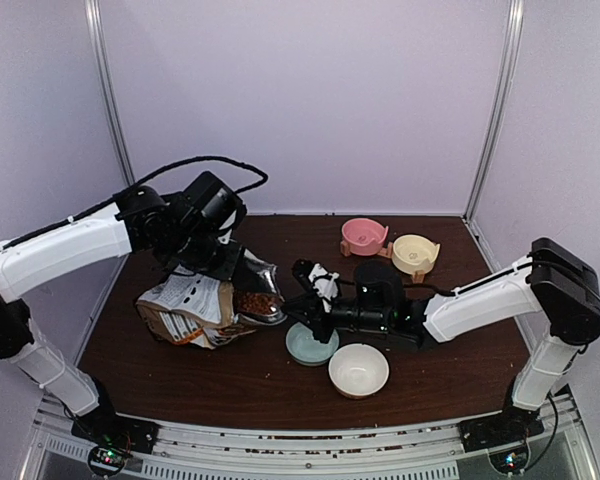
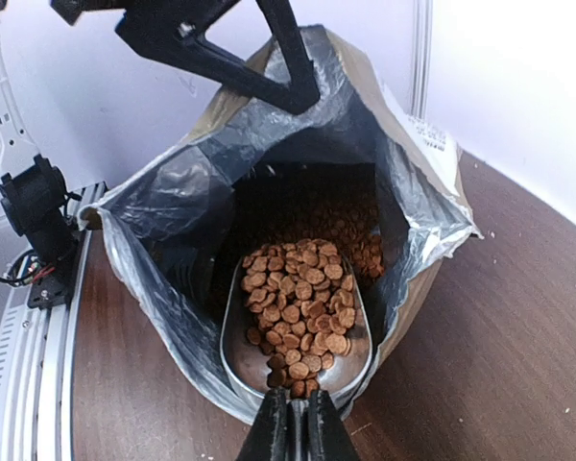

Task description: Serve the pet food

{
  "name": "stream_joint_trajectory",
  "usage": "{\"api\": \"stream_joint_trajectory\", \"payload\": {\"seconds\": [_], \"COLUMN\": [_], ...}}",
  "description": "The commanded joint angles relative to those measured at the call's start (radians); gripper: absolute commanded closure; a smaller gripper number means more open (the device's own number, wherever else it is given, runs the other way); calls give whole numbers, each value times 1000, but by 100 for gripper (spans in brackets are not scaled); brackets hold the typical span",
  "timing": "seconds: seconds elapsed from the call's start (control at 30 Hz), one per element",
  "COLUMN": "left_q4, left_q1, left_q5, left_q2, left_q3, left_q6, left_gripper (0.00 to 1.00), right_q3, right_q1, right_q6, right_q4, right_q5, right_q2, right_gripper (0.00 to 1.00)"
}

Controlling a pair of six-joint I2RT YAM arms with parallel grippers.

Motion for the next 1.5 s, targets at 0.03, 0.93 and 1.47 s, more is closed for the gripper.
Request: {"api": "stream_joint_trajectory", "payload": {"seconds": [0.03, 0.93, 1.47], "left_q4": [45, 165, 215], "left_q1": [4, 89, 89], "left_q5": [-56, -3, 20], "left_q2": [-95, -206, -200], "left_q3": [28, -45, -61], "left_q6": [-53, -113, -87], "left_gripper": [100, 100, 100], "right_q3": [-52, -148, -256], "right_q1": [-3, -47, -446], "right_q6": [8, -6, -44], "right_q4": [107, 16, -100], "right_q5": [29, 127, 156], "right_q2": [-130, -442, -566], "right_gripper": [100, 100, 100]}}
